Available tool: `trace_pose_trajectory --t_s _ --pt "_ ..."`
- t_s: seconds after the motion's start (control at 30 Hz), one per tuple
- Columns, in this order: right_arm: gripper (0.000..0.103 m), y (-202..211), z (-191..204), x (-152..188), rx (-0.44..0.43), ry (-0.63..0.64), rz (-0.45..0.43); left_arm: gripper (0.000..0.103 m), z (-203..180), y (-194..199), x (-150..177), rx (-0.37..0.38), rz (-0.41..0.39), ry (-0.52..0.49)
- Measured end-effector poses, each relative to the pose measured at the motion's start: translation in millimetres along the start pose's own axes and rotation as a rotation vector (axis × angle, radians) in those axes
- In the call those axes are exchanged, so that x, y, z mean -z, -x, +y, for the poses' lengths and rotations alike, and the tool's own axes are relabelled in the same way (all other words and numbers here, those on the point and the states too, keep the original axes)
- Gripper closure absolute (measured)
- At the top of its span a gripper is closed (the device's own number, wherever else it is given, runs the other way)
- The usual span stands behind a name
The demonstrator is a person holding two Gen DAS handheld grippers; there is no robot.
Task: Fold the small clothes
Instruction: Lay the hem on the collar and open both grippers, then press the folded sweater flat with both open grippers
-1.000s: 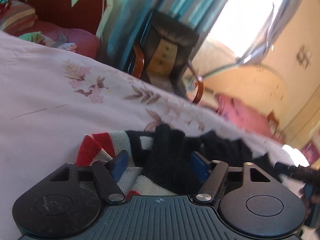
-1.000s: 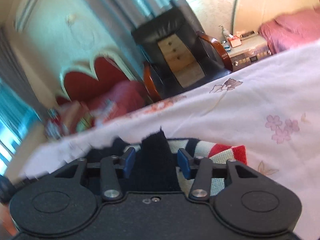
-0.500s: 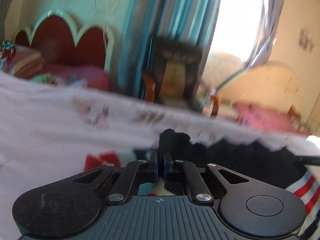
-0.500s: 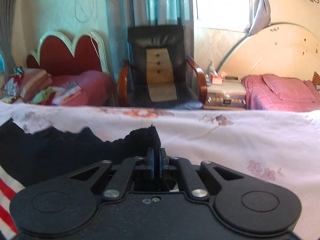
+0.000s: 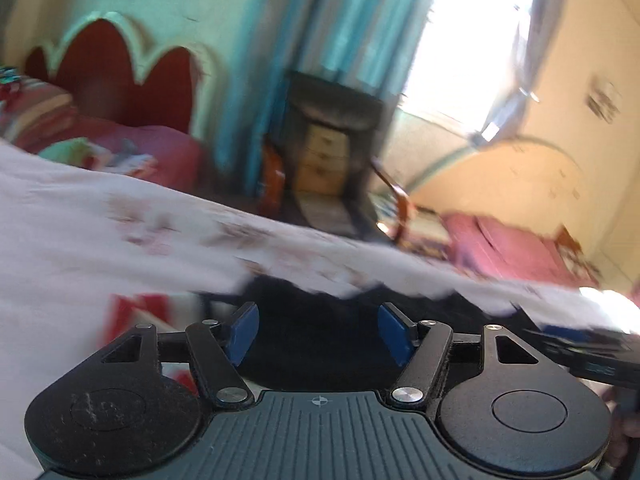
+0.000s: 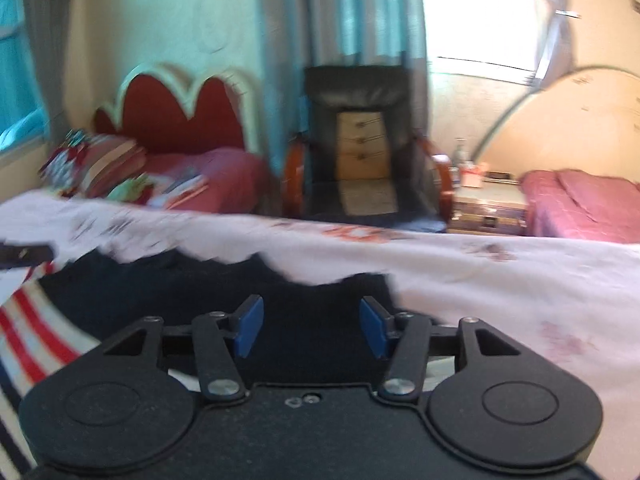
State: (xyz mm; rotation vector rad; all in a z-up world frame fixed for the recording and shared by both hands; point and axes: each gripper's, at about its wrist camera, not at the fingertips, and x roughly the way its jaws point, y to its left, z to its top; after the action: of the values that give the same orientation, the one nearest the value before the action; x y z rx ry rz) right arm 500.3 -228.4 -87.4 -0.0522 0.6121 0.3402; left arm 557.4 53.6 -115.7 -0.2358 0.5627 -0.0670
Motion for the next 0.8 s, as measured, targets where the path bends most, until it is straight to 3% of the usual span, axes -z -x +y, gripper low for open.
trace_pose_trajectory --t_s 0.07,0.2,0.33,0.43,0.47,0.5,0.57,0.7,0.8 --pt "0.061 -11 25 -2 -0.043 0.037 0.035 0.038 -30 -15 8 0.003 0.049 -0.121" --pt "0.059 -27 54 -6 -0.07 0.066 0.078 0.038 -50 -28 21 0.019 0.14 -0.204" --pt "0.059 -31 55 4 -0.064 0.115 0.129 0.038 -34 -12 26 -0.008 0.119 -0.222" --pt "0.059 -19 30 9 0.006 0.106 0.125 0.038 -8 0 28 -0.061 0.095 -0.238" --pt "0.061 -15 18 11 0.053 0.085 0.126 0.038 2 5 28 -0.041 0.088 -0.228" --pt "0.073 -12 5 13 0.114 0.066 0.129 0.038 7 8 29 -0.046 0.082 -0.23" --pt "0.08 -4 -20 14 0.129 -0.001 0.123 0.038 7 11 30 -0.056 0.076 -0.246" --pt "0.076 2 -24 13 0.124 -0.031 0.129 0.036 -4 12 29 -0.084 0.075 -0.237" --pt "0.068 23 -9 13 0.089 -0.034 0.063 0.036 -23 30 26 -0.016 0.036 -0.206"
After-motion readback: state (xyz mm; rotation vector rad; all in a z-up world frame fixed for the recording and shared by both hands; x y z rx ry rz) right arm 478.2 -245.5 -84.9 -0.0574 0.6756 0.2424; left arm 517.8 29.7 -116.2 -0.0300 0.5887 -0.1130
